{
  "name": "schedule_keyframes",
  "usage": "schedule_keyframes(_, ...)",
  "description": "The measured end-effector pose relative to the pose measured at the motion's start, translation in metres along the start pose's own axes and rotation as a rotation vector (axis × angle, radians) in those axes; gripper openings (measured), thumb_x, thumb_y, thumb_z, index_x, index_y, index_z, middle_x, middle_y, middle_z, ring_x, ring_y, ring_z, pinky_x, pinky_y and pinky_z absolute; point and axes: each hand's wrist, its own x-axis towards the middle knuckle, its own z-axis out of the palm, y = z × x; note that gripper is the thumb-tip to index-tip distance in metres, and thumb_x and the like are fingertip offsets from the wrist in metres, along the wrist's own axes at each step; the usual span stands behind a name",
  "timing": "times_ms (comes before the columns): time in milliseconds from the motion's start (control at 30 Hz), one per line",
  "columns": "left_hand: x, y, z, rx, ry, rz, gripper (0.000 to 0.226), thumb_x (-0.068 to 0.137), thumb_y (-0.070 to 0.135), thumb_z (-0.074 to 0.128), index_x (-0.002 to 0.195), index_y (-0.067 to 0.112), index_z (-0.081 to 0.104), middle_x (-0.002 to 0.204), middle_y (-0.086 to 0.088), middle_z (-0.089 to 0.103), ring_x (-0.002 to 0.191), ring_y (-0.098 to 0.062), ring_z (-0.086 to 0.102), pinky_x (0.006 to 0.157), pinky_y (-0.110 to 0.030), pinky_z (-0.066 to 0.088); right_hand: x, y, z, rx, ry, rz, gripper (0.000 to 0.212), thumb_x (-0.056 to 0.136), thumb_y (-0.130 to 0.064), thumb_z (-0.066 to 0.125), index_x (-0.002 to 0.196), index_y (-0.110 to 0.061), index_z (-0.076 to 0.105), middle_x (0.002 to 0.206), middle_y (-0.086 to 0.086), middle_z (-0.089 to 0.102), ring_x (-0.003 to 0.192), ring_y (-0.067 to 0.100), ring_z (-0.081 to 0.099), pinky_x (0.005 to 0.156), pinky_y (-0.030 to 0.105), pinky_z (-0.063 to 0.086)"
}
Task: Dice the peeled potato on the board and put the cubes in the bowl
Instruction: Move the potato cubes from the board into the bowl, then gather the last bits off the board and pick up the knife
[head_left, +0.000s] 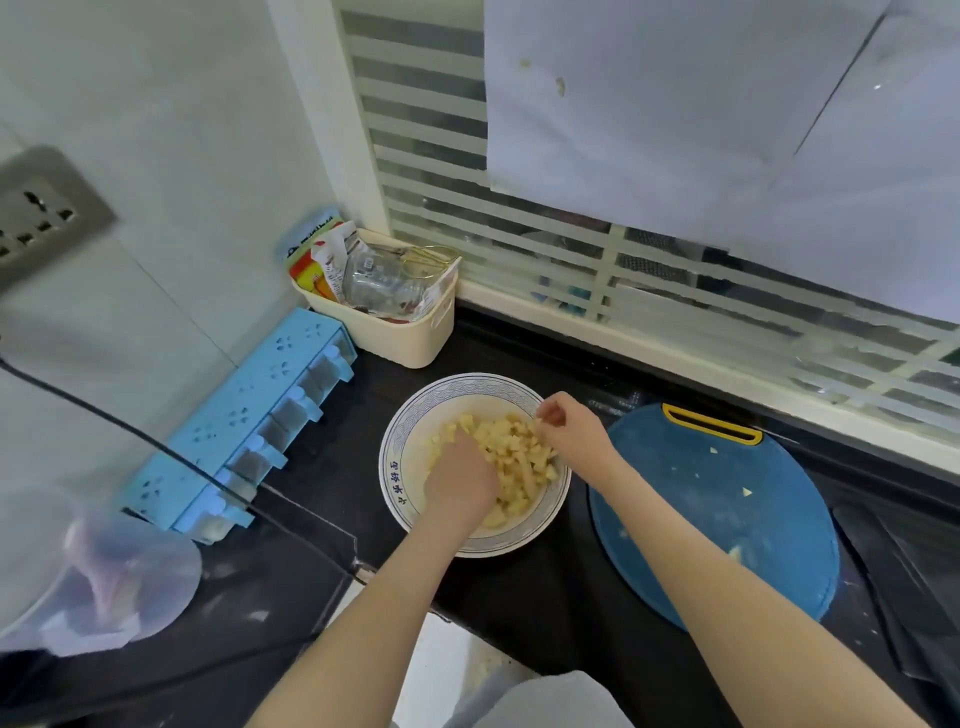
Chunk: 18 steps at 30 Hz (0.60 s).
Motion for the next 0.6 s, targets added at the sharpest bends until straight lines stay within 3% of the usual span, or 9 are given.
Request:
schedule_keyframes(100, -0.009, -0.014, 0.001, -0.031, -0.024, -0.017, 0.055, 0.094, 0.013, 0.041, 0.145, 0.008, 0.021, 0.134, -0.012, 0.044, 0.110, -0.029, 0.054, 0.078, -0.033, 0.043, -0.005, 0.004, 0.000, 0.076, 0.049, 0.030, 0.011, 0.090, -0.015, 0.065, 0.087, -0.015, 0.055, 0.081, -0.004, 0.057, 0.074, 0.011, 0.051, 0.069, 0.023, 0.043)
schedule_keyframes(167, -0.013, -0.020, 0.001, -0.024, -0.024, -0.022, 0.051, 0.094, 0.015, 0.040, 0.143, 0.007, 0.026, 0.136, -0.013, 0.042, 0.113, -0.031, 0.053, 0.084, -0.036, 0.044, -0.009, 0.009, 0.001, 0.063, 0.076, 0.053, 0.010, 0.090, -0.017, 0.066, 0.089, -0.011, 0.058, 0.082, -0.003, 0.058, 0.074, 0.011, 0.051, 0.064, 0.021, 0.042)
schedule_keyframes(300, -0.019, -0.028, 0.004, -0.010, 0.001, -0.037, 0.045, 0.096, 0.018, 0.039, 0.139, 0.010, 0.031, 0.133, -0.013, 0.044, 0.113, -0.032, 0.053, 0.087, -0.039, 0.043, -0.019, 0.021, 0.002, 0.062, 0.156, 0.125, 0.012, 0.092, -0.020, 0.065, 0.094, -0.008, 0.063, 0.081, -0.004, 0.059, 0.075, 0.012, 0.052, 0.062, 0.022, 0.041)
schedule_keyframes(400, -0.023, -0.032, 0.006, -0.013, 0.022, -0.042, 0.042, 0.096, 0.017, 0.040, 0.137, 0.010, 0.033, 0.129, -0.013, 0.045, 0.110, -0.031, 0.054, 0.081, -0.036, 0.042, -0.025, 0.026, 0.000, 0.053, 0.179, 0.221, 0.023, 0.093, -0.027, 0.063, 0.104, -0.007, 0.055, 0.087, 0.000, 0.056, 0.079, 0.016, 0.052, 0.067, 0.030, 0.048)
schedule_keyframes(500, -0.027, -0.034, 0.008, -0.019, 0.048, -0.038, 0.039, 0.097, 0.018, 0.038, 0.135, 0.010, 0.034, 0.126, -0.013, 0.047, 0.107, -0.032, 0.055, 0.076, -0.034, 0.039, -0.033, 0.025, 0.001, 0.177, -0.038, 0.381, 0.033, 0.094, -0.024, 0.061, 0.116, -0.010, 0.040, 0.102, 0.010, 0.058, 0.077, 0.020, 0.060, 0.051, 0.029, 0.053)
schedule_keyframes(600, -0.030, -0.036, 0.011, -0.014, 0.125, -0.050, 0.037, 0.100, 0.030, 0.035, 0.130, 0.008, 0.037, 0.121, -0.011, 0.050, 0.102, -0.030, 0.057, 0.071, -0.034, 0.040, -0.038, 0.021, 0.007, 0.487, -0.267, 0.505, 0.026, 0.095, -0.005, 0.057, 0.121, -0.001, 0.054, 0.111, 0.016, 0.068, 0.090, 0.027, 0.069, 0.054, 0.031, 0.056)
